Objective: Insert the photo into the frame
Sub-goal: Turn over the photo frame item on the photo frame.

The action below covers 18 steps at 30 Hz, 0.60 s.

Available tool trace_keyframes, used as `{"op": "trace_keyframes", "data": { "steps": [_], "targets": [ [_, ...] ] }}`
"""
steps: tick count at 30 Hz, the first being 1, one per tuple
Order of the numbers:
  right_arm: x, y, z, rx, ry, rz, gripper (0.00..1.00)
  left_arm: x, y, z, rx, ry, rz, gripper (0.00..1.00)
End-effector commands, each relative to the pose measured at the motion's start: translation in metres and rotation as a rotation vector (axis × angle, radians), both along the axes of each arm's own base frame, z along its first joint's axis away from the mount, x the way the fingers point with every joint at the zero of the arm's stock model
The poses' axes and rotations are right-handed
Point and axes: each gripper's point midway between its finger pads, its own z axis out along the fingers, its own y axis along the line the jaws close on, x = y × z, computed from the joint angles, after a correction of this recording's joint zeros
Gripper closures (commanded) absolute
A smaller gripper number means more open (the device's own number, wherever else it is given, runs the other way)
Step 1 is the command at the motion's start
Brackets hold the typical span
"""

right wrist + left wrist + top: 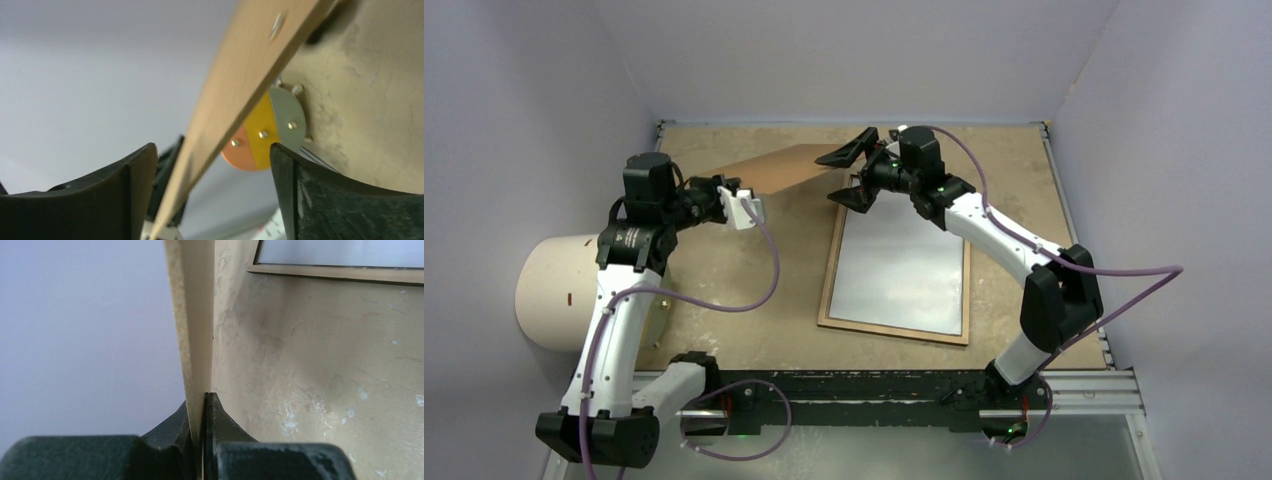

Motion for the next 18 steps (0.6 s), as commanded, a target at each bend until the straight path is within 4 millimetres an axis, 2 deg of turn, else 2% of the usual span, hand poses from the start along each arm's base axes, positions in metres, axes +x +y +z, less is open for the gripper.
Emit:
{"op": "trace_keyframes", "data": {
  "steps": [1,2,3,4,5,6,8,10,14,18],
  "targets": [
    [-0.043,-0.017,0.045,-0.051,-0.434,0.324,0.04,0.015,-0.006,0.066,0.006,-0.180,-0.040,1.00],
    [-0.053,-0.021,0.050,-0.073,-0.519,0.409,0.04,0.015,-0.007,0.067,0.013,-0.166,-0.053,1.00],
    [-0.063,-0.028,0.055,-0.124,-0.678,0.498,0.02,0.014,-0.009,0.065,0.018,-0.151,-0.067,1.00],
    [-0.065,-0.035,0.059,-0.195,-0.732,0.509,0.01,0.012,-0.011,0.068,0.015,-0.148,-0.084,1.00],
    [-0.058,-0.048,0.059,-0.345,-0.879,0.503,0.01,0.009,-0.013,0.069,0.009,-0.146,-0.097,1.00],
    [-0.056,-0.059,0.058,-0.452,-0.956,0.505,0.01,0.007,-0.015,0.070,0.007,-0.147,-0.111,1.00],
    [-0.057,-0.071,0.061,-0.543,-1.069,0.498,0.01,0.003,-0.018,0.069,0.008,-0.139,-0.130,1.00],
    [-0.049,-0.082,0.061,-0.650,-1.169,0.483,0.01,0.000,-0.018,0.065,0.023,-0.110,-0.141,1.00],
    [-0.045,-0.088,0.059,-0.733,-1.270,0.554,0.02,-0.005,-0.017,0.050,0.073,-0.025,-0.169,1.00],
    [-0.053,-0.076,0.053,-0.739,-1.391,0.653,0.03,-0.006,-0.016,0.048,0.075,-0.014,-0.163,1.00]
  ]
}}
